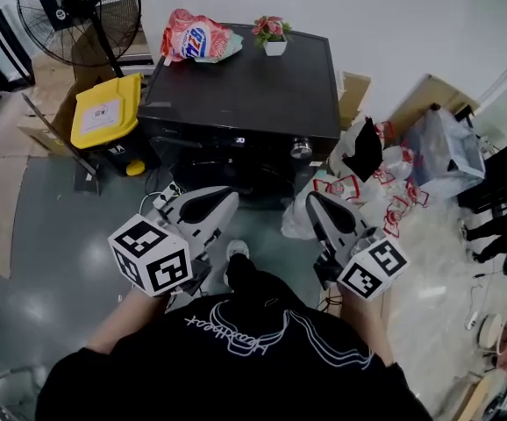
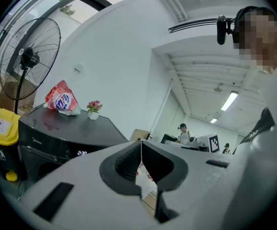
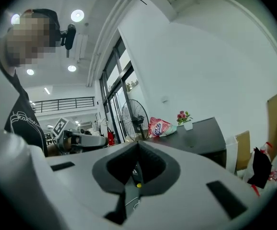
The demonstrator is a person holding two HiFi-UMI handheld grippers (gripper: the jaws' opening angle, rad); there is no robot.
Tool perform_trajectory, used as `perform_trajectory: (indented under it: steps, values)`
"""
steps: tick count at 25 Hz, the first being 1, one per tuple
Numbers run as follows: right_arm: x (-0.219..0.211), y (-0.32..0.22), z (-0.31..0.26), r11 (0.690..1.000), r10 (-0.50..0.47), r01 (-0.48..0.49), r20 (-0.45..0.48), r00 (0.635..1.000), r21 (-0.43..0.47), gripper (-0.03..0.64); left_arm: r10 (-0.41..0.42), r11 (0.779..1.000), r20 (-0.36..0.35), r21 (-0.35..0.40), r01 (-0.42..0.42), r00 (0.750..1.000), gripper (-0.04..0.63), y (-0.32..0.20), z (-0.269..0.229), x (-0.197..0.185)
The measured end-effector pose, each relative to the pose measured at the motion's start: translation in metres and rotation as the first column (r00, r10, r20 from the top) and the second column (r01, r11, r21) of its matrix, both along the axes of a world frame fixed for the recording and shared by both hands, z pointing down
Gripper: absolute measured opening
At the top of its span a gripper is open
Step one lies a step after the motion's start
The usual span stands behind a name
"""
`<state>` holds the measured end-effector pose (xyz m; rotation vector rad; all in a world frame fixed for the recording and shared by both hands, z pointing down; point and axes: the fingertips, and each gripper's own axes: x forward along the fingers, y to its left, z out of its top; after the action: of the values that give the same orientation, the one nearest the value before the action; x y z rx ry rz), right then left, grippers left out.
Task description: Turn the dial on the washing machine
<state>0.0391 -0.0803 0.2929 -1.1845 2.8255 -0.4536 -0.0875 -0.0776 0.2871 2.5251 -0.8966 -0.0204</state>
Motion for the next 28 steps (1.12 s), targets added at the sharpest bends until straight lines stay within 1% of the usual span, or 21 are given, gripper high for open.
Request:
perform_trajectory:
  steps: [3,7,13,17,23,28]
  values:
    - [0.0,0.007,-0.003,1.0,0.005,-0.005,-0.012,1.0,0.027,0.004,0.02,1.0,0.011,0.017,-0.02,1.0,0.011,0.008,-0.003,0.002]
    - [-0.004,0.015,0.0,1.0,-0.006,0.006,0.012,1.0,0.022,0.003,0.014,1.0,0.01,0.027,-0.015,1.0,0.011,0.015,-0.004,-0.001]
    - [-0.016,0.023,-0.001,0.998,-0.038,0.039,-0.016,0.999,0.041,0.003,0.007,1.0,0.0,0.03,-0.007,1.0,0.011,0.023,-0.004,-0.004]
    - [-0.019,0.021,0.005,0.999,-0.033,0.033,-0.001,0.999,0.024,0.003,-0.008,1.0,-0.015,0.012,0.008,1.0,0.011,0.021,0.002,-0.009]
    - [-0.026,0.016,0.015,0.999,-0.048,0.048,0.01,0.999,-0.008,0.003,-0.031,0.999,-0.04,-0.037,0.03,0.999,0.011,0.019,0.013,-0.019]
    - [-0.03,0.012,0.017,0.998,-0.06,0.06,-0.016,0.998,-0.007,0.003,-0.064,0.997,-0.046,-0.051,0.062,0.997,0.011,0.015,0.019,-0.026]
